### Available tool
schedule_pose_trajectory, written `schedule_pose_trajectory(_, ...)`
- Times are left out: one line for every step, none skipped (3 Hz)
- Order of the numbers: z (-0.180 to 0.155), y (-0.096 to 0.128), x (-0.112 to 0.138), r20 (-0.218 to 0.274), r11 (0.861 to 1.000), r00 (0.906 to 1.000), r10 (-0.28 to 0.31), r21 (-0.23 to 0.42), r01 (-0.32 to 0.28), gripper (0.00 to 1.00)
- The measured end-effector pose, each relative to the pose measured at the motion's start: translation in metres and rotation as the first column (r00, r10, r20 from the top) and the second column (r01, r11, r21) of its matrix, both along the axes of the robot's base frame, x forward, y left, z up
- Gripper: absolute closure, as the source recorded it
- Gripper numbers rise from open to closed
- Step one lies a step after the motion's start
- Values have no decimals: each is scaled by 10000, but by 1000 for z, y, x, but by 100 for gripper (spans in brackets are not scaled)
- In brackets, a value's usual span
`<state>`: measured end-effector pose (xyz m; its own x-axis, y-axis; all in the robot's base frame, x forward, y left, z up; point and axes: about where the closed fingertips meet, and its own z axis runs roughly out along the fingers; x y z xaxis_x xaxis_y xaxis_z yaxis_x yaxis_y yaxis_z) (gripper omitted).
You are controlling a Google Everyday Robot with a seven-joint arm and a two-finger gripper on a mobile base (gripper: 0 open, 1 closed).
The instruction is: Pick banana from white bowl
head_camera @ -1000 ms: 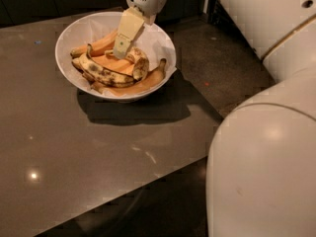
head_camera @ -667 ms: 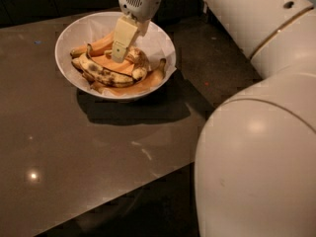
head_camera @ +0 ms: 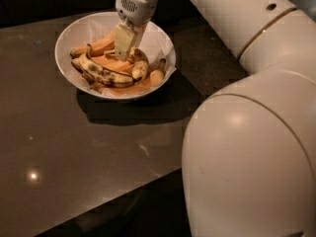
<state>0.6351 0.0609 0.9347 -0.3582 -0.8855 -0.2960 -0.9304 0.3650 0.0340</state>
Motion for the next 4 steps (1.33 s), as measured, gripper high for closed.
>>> schedule_pose_trajectory(-4,-2,5,-43,9999,9999,-110,-85,109,50)
schedule_pose_trajectory(-11,-7,11,-60,9993,9996,-270,-244,268,45)
schedule_pose_trajectory(-17,-10,14,-131,9988,9994,-334,-350,329,44)
schedule_pose_trajectory(-25,-12,15,-212,9987,9992,-340,-400,331,43)
